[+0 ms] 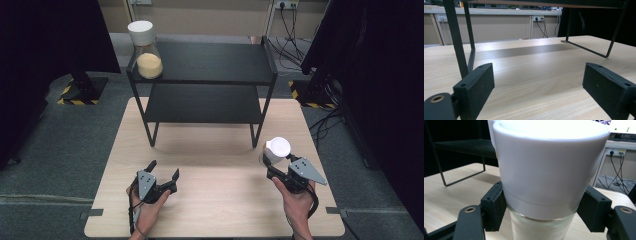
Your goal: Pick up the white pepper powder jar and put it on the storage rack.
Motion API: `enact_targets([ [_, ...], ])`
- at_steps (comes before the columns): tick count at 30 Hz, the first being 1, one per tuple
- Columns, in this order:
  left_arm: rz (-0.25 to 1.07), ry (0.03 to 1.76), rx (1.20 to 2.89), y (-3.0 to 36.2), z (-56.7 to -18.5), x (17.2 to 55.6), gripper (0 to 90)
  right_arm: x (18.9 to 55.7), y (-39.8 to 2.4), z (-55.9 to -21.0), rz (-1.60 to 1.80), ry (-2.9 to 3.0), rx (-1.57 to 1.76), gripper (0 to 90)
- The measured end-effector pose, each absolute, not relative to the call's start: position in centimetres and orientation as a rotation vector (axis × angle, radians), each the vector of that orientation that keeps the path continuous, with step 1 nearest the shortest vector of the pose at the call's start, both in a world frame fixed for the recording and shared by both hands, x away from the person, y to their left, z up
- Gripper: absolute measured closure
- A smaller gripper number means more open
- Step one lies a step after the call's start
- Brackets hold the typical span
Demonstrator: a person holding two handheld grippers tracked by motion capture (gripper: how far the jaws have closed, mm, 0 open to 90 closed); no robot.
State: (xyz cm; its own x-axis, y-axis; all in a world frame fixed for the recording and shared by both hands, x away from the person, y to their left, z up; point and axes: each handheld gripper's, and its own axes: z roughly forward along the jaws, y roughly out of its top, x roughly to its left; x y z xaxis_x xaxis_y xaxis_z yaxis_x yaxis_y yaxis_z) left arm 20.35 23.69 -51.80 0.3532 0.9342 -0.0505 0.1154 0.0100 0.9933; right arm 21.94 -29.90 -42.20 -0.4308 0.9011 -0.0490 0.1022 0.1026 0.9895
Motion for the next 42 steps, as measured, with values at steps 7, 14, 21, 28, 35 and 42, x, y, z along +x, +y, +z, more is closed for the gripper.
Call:
enact_targets([
  [7,0.859,1.029,1.417,23.7,-51.8,20.4,9.9,22.0,-29.6,-41.0,1.415,1.637,0.970,31.0],
  [14,0.857,1.029,1.416,23.7,-51.8,20.4,9.9,22.0,-29.2,-39.8,1.433,1.603,0.944,30.9],
  [21,0.856,1.029,1.416,23.7,-51.8,20.4,9.9,22.1,-29.0,-39.2,1.453,1.575,0.929,31.0],
  [28,0.857,1.029,1.415,23.7,-51.8,20.4,9.9,22.2,-28.8,-38.4,1.465,1.555,0.917,30.9],
  [35,0.855,1.030,1.415,23.8,-51.8,20.4,10.0,22.5,-28.4,-37.4,1.479,1.535,0.896,30.9],
  [42,0.856,1.029,1.413,23.8,-51.8,20.3,9.9,22.8,-28.0,-36.5,1.493,1.514,0.886,30.9],
])
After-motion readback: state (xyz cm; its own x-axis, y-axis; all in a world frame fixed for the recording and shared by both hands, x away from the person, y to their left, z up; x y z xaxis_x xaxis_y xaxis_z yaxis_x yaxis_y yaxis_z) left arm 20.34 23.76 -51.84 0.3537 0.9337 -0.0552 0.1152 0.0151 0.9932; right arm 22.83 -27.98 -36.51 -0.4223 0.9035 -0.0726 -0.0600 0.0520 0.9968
